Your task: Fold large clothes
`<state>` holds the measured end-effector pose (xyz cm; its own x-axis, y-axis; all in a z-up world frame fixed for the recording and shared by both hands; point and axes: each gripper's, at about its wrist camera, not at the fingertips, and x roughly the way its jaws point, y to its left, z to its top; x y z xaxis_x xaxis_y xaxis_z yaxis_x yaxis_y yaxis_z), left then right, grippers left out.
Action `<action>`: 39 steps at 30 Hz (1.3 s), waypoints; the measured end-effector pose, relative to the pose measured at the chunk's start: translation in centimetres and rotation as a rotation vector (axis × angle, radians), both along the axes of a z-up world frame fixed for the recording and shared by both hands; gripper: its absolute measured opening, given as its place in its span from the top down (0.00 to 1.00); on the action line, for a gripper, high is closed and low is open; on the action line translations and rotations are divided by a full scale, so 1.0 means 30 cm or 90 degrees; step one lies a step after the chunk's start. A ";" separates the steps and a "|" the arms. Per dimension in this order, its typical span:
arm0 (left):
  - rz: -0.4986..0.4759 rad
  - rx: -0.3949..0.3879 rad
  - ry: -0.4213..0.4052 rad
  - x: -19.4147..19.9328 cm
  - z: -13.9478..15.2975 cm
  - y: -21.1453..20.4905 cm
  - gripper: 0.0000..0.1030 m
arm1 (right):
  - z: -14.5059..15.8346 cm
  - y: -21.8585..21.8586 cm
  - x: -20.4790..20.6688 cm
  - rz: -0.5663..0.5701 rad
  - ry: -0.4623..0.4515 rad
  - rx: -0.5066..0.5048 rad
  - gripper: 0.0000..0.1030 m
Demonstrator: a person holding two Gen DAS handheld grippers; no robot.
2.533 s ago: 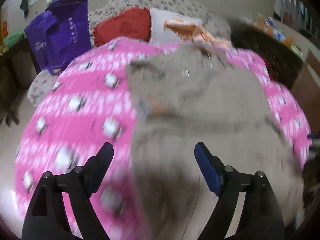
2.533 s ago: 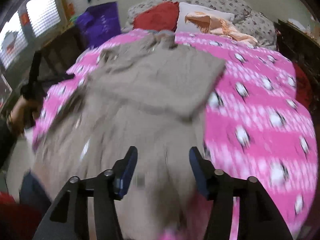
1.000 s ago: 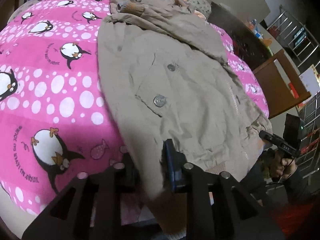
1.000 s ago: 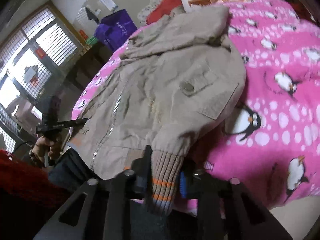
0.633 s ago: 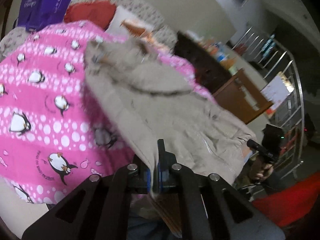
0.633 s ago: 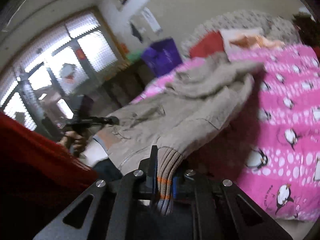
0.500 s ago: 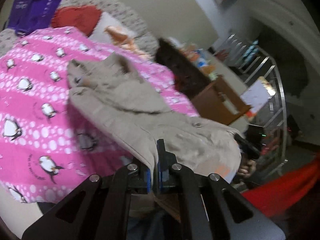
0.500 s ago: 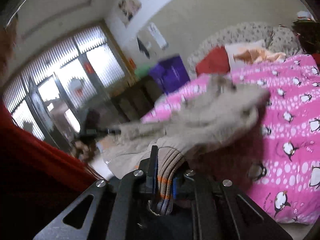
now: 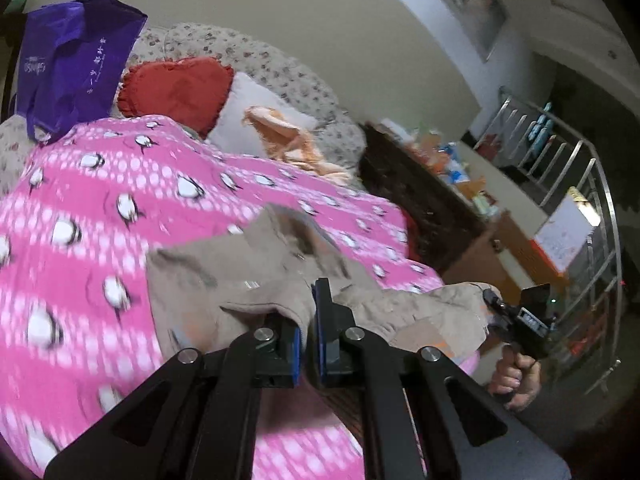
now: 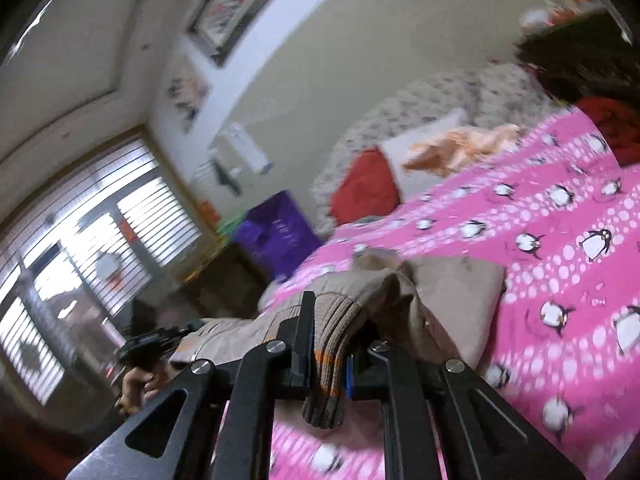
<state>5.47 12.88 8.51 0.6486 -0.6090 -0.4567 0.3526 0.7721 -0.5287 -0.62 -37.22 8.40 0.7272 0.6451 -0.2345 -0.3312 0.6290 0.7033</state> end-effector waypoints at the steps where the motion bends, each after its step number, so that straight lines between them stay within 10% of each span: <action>1: 0.008 0.006 0.010 0.069 -0.017 -0.005 0.96 | -0.014 0.001 0.045 -0.006 0.012 0.003 0.91; 18: 0.049 0.120 0.236 0.534 -0.483 -0.079 0.86 | -0.463 0.041 0.543 -0.086 0.292 0.025 0.79; 21: 0.029 0.121 0.219 0.512 -0.445 -0.086 0.59 | -0.427 0.055 0.522 -0.072 0.284 0.009 0.75; 23: 0.024 0.112 0.197 0.489 -0.399 -0.075 0.22 | -0.374 0.063 0.489 -0.051 0.252 -0.009 0.67; 30: 0.134 0.151 0.093 0.349 -0.229 0.034 0.19 | -0.222 0.030 0.307 -0.054 0.181 -0.108 0.55; 33: 0.090 0.171 0.035 0.222 -0.181 -0.039 0.19 | -0.199 0.058 0.241 -0.026 0.169 -0.176 0.56; 37: -0.052 0.210 0.021 0.089 -0.222 -0.270 0.19 | -0.218 0.190 0.237 0.054 0.201 -0.277 0.96; 39: -0.078 0.229 0.033 0.090 -0.250 -0.380 0.19 | -0.240 0.253 0.264 0.067 0.206 -0.307 0.96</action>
<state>8.16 1.48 1.00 0.5514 -0.4753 -0.6856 0.4342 0.8653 -0.2506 7.29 -29.64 1.19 0.5071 0.4754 -0.7189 -0.2260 0.8783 0.4213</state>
